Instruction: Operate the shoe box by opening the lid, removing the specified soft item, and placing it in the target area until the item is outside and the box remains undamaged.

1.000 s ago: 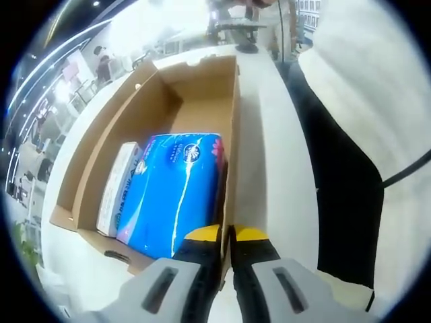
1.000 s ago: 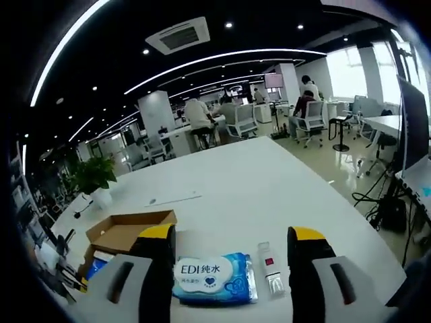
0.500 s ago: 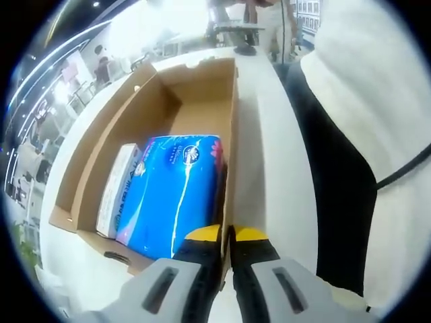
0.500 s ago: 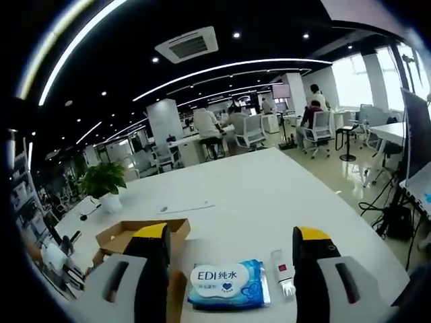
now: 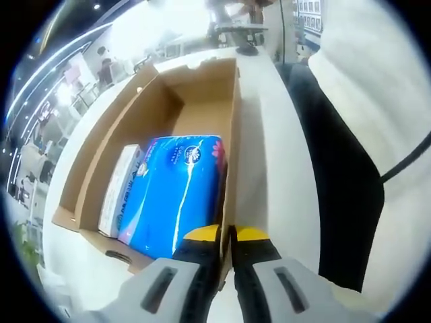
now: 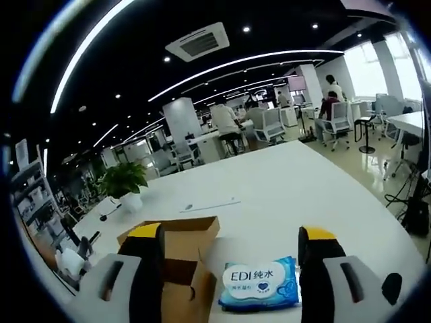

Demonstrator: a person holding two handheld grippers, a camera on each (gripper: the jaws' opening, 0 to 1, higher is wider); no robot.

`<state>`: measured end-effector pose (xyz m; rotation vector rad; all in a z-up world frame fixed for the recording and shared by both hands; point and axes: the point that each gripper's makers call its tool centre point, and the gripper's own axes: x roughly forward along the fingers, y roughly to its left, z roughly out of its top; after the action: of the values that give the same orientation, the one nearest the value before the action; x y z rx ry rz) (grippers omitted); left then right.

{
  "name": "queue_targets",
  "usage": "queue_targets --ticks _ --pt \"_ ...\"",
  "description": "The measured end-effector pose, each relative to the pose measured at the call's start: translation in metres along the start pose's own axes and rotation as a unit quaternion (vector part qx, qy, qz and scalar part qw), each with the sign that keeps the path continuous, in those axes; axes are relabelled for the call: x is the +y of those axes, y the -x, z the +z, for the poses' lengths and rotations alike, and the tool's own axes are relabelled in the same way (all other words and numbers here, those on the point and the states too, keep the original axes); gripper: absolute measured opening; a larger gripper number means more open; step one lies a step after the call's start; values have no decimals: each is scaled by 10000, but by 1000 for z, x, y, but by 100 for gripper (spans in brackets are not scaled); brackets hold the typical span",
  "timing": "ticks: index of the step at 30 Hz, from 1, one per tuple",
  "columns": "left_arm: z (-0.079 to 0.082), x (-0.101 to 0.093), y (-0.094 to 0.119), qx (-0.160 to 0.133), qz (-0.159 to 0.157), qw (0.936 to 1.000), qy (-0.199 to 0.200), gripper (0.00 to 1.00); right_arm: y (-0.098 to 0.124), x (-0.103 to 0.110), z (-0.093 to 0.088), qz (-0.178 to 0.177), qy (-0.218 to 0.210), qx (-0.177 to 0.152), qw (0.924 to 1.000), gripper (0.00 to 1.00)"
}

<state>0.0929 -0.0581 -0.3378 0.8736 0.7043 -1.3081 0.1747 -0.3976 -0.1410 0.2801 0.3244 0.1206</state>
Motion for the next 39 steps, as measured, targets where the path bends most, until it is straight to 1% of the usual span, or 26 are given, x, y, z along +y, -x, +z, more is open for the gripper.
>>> queue_targets --ticks 2,5,7,10,13,14,16,18,21,22,24,25,26,28,30,32,33,35,37,39 --pt "0 0 0 5 -8 10000 4 6 -5 7 8 122 26 -95 9999 90" --pt "0 1 0 17 -7 10000 28 6 -9 6 13 13 157 -116 9998 97" --pt "0 1 0 22 -12 10000 35 6 -11 7 14 -1 188 -89 9998 98" --pt "0 1 0 26 -45 10000 45 5 -14 12 13 72 157 -18 9998 99" --pt "1 0 0 23 -63 10000 54 5 -17 23 12 188 189 42 9996 100" --pt "1 0 0 32 -63 10000 62 5 -18 30 10 310 215 118 9992 100" --pt "2 0 0 38 -53 10000 69 5 -20 38 9 413 278 168 9986 100" --pt "2 0 0 44 -40 9999 94 5 -21 45 4 503 338 324 9976 97" --pt "2 0 0 44 -44 10000 77 5 -23 50 4 504 397 292 9975 96" --pt "2 -1 0 76 -58 9999 57 5 -23 51 1 480 404 398 9972 95" --pt "1 -1 0 99 -89 9999 43 5 -22 54 2 503 461 432 9967 94" --pt "1 -1 0 93 -106 9999 47 5 -21 53 0 455 532 531 9961 94" --pt "1 -1 0 76 -122 9999 54 5 -20 50 -4 403 757 650 9942 93" --pt "2 -1 0 25 -112 9999 46 5 -20 47 -8 276 1109 767 9905 90" --pt "2 -2 0 5 -102 9999 17 4 -21 53 -13 390 1166 833 9889 86" --pt "2 -2 1 -14 -116 9999 -2 4 -22 58 -20 455 1423 971 9840 77" --pt "2 -2 1 -26 -126 9999 -9 4 -22 63 -23 533 1455 1013 9827 75" --pt "3 -2 1 -43 -129 9999 -11 4 -25 73 -26 621 1462 1014 9821 75" --pt "3 -2 0 -82 -70 9999 -26 5 -27 85 -30 783 1435 1027 9812 75" --pt "3 -3 1 -142 2 9999 -49 5 -31 92 -32 821 1448 1021 9807 75"
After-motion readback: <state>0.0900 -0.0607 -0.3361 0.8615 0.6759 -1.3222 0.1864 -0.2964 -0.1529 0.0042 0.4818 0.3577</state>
